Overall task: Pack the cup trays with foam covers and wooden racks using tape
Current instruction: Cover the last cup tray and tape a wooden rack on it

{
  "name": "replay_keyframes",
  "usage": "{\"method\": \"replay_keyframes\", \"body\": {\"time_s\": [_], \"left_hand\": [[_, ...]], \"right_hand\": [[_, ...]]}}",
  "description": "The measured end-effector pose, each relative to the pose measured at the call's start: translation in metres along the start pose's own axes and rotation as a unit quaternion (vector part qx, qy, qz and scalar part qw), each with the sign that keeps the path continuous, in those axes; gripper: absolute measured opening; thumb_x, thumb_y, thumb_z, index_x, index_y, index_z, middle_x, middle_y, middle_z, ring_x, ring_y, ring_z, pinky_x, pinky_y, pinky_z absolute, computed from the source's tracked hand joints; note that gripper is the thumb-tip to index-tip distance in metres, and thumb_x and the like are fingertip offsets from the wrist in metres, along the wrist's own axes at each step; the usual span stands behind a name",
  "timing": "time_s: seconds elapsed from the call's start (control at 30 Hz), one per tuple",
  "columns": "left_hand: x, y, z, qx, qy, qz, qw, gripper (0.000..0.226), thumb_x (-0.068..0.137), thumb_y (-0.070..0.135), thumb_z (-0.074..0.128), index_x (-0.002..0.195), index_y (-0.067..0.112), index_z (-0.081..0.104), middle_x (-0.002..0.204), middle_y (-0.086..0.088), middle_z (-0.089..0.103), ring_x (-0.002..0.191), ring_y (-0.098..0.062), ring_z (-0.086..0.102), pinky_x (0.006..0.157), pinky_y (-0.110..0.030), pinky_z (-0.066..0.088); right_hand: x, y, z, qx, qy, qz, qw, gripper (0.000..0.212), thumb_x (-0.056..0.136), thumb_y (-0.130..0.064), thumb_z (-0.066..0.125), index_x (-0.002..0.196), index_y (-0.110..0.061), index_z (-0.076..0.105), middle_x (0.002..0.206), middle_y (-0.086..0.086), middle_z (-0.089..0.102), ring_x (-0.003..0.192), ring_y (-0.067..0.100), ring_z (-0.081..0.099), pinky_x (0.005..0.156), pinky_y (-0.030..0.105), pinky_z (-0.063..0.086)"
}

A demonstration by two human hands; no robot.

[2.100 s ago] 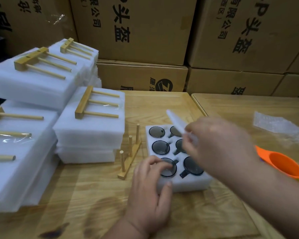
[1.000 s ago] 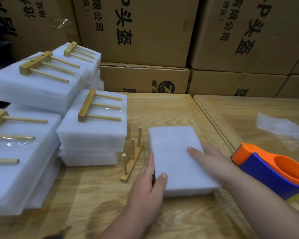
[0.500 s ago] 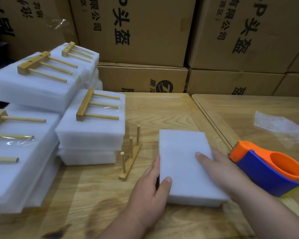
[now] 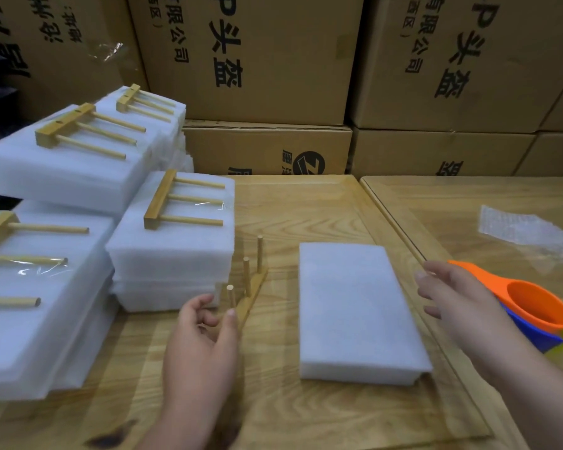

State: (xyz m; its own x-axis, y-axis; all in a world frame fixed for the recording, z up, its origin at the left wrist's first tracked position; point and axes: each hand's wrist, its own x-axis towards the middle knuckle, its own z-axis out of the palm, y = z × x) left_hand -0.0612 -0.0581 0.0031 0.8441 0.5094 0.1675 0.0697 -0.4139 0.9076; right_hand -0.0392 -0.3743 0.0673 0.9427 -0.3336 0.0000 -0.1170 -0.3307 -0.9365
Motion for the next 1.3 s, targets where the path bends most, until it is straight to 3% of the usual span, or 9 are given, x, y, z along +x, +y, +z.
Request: {"method": "replay_keyframes", "body": {"time_s": [0.17, 0.27, 0.4, 0.53, 0.67, 0.83, 1.0, 1.1, 1.3], "left_hand": [[0.018, 0.005, -0.003, 0.154, -0.108, 0.089, 0.978, 0.013, 0.089, 0.038, 0.070, 0.099, 0.031, 0.064, 0.090, 0.015, 0.055, 0.079, -0.001, 0.056, 0.067, -0.026, 0.042], [0.020, 0.005, 0.000, 0.169, -0.143, 0.104, 0.970, 0.013, 0.093, 0.037, 0.066, 0.103, 0.035, 0.074, 0.096, 0.020, 0.056, 0.094, -0.005, 0.059, 0.075, -0.026, 0.044], [0.014, 0.008, 0.000, 0.127, -0.152, 0.167, 0.966, 0.016, 0.091, 0.029, 0.072, 0.105, 0.030, 0.079, 0.111, 0.021, 0.062, 0.112, -0.011, 0.057, 0.097, -0.021, 0.041], [-0.001, 0.025, 0.001, 0.048, -0.133, 0.217, 0.966, 0.017, 0.081, 0.044, 0.064, 0.092, 0.042, 0.077, 0.105, 0.048, 0.056, 0.116, 0.014, 0.051, 0.098, 0.003, 0.025], [-0.006, 0.044, 0.005, -0.009, -0.125, 0.236, 0.964, 0.012, 0.081, 0.044, 0.068, 0.082, 0.035, 0.077, 0.110, 0.042, 0.063, 0.126, 0.022, 0.042, 0.103, -0.006, 0.035], [-0.007, 0.082, 0.013, 0.005, -0.148, 0.350, 0.925, 0.018, 0.091, 0.044, 0.064, 0.086, 0.031, 0.075, 0.098, 0.027, 0.071, 0.114, 0.032, 0.039, 0.102, 0.000, 0.026], [-0.010, 0.113, 0.027, 0.183, -0.248, 0.441, 0.843, 0.031, 0.094, 0.049, 0.049, 0.101, 0.034, 0.075, 0.100, 0.020, 0.063, 0.113, -0.011, 0.050, 0.095, -0.035, 0.033], [-0.015, 0.122, 0.041, 0.293, -0.277, 0.446, 0.799, 0.036, 0.099, 0.050, 0.038, 0.108, 0.035, 0.069, 0.109, 0.019, 0.053, 0.116, -0.014, 0.039, 0.092, -0.037, 0.024], [-0.016, 0.123, 0.062, 0.334, -0.315, 0.458, 0.761, 0.034, 0.103, 0.043, 0.038, 0.110, 0.033, 0.069, 0.111, 0.016, 0.052, 0.115, -0.016, 0.037, 0.097, -0.040, 0.024]], "right_hand": [[0.006, 0.017, 0.000, 0.058, 0.037, -0.018, 0.997, 0.044, 0.068, -0.063, 0.061, 0.105, -0.040, 0.067, 0.107, -0.016, 0.072, 0.099, 0.003, 0.069, 0.084, 0.036, 0.054], [0.012, 0.036, 0.006, 0.088, 0.053, -0.008, 0.995, 0.019, 0.088, -0.046, 0.060, 0.100, -0.037, 0.071, 0.101, -0.014, 0.075, 0.091, 0.009, 0.073, 0.077, 0.037, 0.056], [0.017, 0.066, 0.012, 0.085, 0.089, 0.000, 0.992, 0.018, 0.103, -0.023, 0.054, 0.096, -0.022, 0.072, 0.096, 0.000, 0.076, 0.085, 0.023, 0.073, 0.078, 0.042, 0.058], [0.010, 0.073, 0.015, 0.069, 0.102, -0.036, 0.992, 0.023, 0.102, -0.016, 0.053, 0.090, -0.020, 0.071, 0.087, -0.003, 0.074, 0.068, 0.009, 0.068, 0.066, 0.028, 0.051], [0.009, 0.073, 0.018, 0.059, 0.098, -0.050, 0.992, 0.024, 0.102, -0.015, 0.052, 0.087, -0.018, 0.071, 0.082, -0.002, 0.073, 0.070, 0.015, 0.068, 0.070, 0.035, 0.053], [0.008, 0.075, 0.017, 0.056, 0.103, -0.060, 0.991, 0.026, 0.103, -0.016, 0.051, 0.086, -0.020, 0.071, 0.082, -0.005, 0.073, 0.067, 0.009, 0.065, 0.068, 0.033, 0.051], [0.006, 0.073, 0.017, 0.056, 0.100, -0.066, 0.991, 0.028, 0.104, -0.017, 0.050, 0.086, -0.020, 0.071, 0.082, -0.004, 0.073, 0.067, 0.009, 0.065, 0.067, 0.031, 0.049], [0.006, 0.073, 0.017, 0.062, 0.098, -0.067, 0.991, 0.029, 0.104, -0.016, 0.050, 0.085, -0.019, 0.071, 0.081, -0.003, 0.072, 0.068, 0.011, 0.065, 0.067, 0.032, 0.049], [0.005, 0.072, 0.017, 0.068, 0.098, -0.067, 0.991, 0.030, 0.104, -0.014, 0.050, 0.082, -0.018, 0.071, 0.077, -0.003, 0.072, 0.064, 0.006, 0.063, 0.066, 0.030, 0.048]]}}
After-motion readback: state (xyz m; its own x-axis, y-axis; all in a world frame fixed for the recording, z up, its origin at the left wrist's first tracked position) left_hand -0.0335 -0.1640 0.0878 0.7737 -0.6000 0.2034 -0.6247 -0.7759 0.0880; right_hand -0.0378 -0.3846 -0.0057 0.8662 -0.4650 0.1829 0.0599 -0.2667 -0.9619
